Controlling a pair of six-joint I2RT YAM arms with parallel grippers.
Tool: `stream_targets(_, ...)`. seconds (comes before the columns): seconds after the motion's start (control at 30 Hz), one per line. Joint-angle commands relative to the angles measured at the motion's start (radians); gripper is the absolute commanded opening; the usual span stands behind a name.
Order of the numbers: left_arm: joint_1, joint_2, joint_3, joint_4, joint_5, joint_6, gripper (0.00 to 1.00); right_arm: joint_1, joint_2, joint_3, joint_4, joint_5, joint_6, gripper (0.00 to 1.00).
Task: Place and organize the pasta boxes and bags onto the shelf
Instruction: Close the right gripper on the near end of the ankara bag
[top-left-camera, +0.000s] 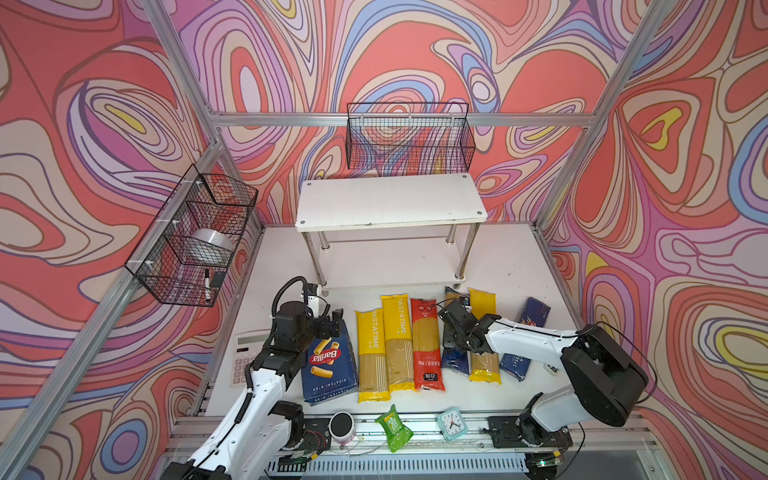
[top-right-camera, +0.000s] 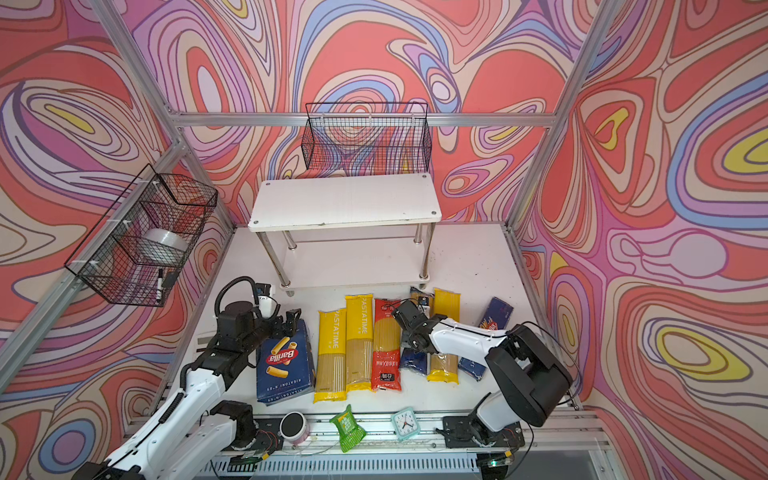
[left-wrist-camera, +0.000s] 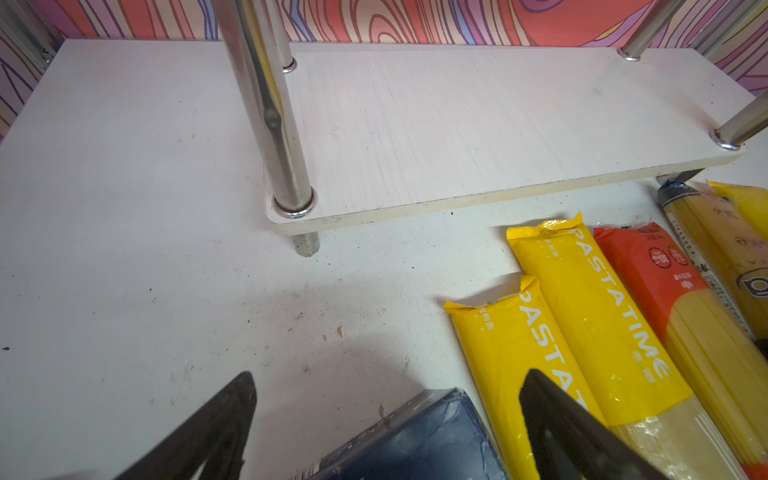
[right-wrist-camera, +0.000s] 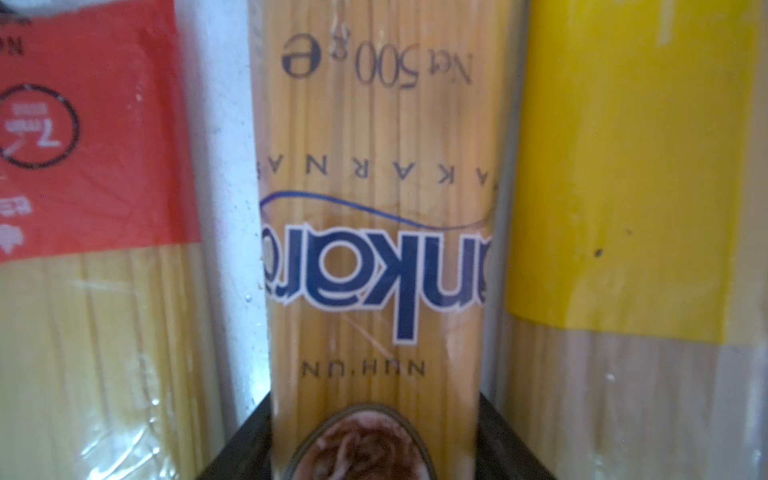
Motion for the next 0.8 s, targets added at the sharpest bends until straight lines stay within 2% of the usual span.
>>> stream_targets(0.0, -0.004, -0.004, -0.003, 0.019, -0.001, 0.012, 1.0, 0.0, 0.039, -0.021, -0.055, -0.031, -0.011, 0.56)
stream_targets(0.17, -0.004, -0.006, -0.004, 0.019, -0.006, 0.011, 1.0, 0.0, 0.036, -0.027, -0.032, -0.052, -0.021, 0.42)
stream_targets(0.37, -0.004, -0.006, -0.004, 0.018, -0.006, 0.011, 1.0, 0.0, 0.02, -0.032, -0.017, -0.052, -0.018, 0.34)
stream_targets(0.43, -0.004, -0.006, -0.004, 0.02, -0.005, 0.011, 1.0, 0.0, 0.017, -0.029, -0.019, -0.048, -0.018, 0.24)
stream_targets(0.5, -0.004, -0.006, -0.004, 0.02, -0.004, 0.011, 1.0, 0.0, 0.014, -0.027, -0.021, -0.044, -0.02, 0.18)
stream_targets(0.57, -0.004, -0.006, -0.004, 0.019, -0.002, 0.011, 1.0, 0.0, 0.008, -0.033, -0.01, -0.041, -0.021, 0.07)
stream_targets(0.67, -0.004, -0.006, -0.004, 0.019, -0.003, 0.011, 1.0, 0.0, -0.008, -0.039, 0.005, -0.037, -0.02, 0.01)
stream_targets(0.77, -0.004, -0.007, -0.004, 0.019, -0.005, 0.01, 1.0, 0.0, -0.032, -0.043, 0.008, -0.039, -0.021, 0.0)
